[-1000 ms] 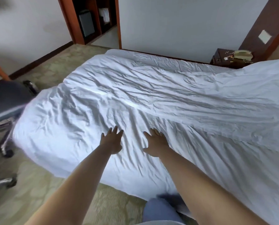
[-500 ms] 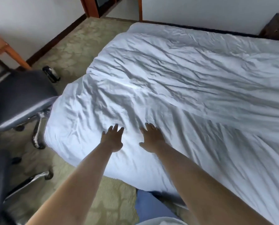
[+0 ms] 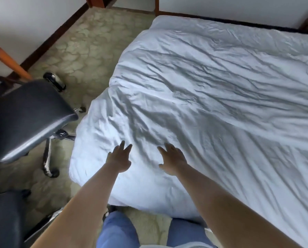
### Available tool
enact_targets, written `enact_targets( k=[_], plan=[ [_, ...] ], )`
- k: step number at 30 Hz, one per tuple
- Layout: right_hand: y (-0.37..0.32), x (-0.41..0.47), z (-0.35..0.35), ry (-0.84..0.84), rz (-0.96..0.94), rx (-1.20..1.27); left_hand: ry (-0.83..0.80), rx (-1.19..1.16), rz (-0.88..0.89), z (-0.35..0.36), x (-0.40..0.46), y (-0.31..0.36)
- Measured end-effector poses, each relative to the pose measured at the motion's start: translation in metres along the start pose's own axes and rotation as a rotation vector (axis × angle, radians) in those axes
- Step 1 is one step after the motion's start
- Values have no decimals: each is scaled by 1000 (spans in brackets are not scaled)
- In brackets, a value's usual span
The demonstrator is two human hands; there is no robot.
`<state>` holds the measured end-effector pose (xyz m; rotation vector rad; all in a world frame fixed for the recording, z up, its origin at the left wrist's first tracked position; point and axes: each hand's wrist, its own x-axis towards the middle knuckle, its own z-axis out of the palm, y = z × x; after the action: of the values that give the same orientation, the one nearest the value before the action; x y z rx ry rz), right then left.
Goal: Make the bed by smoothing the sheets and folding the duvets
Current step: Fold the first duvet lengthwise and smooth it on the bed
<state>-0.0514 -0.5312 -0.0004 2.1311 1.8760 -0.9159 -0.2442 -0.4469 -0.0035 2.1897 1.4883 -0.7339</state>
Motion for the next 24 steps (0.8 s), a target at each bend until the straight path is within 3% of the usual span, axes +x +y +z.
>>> enact_targets(
  k=[12,20,24],
  plan=[
    [-188,65,34,-2,209,137,-136,2,151,-11,61,-184],
    [-231,98,82,-88,270,186,-111,-253,-17,43,90,-239],
    [-244,111,114,-131,277,208,-64,-709,-141,59,106,-245]
  ],
)
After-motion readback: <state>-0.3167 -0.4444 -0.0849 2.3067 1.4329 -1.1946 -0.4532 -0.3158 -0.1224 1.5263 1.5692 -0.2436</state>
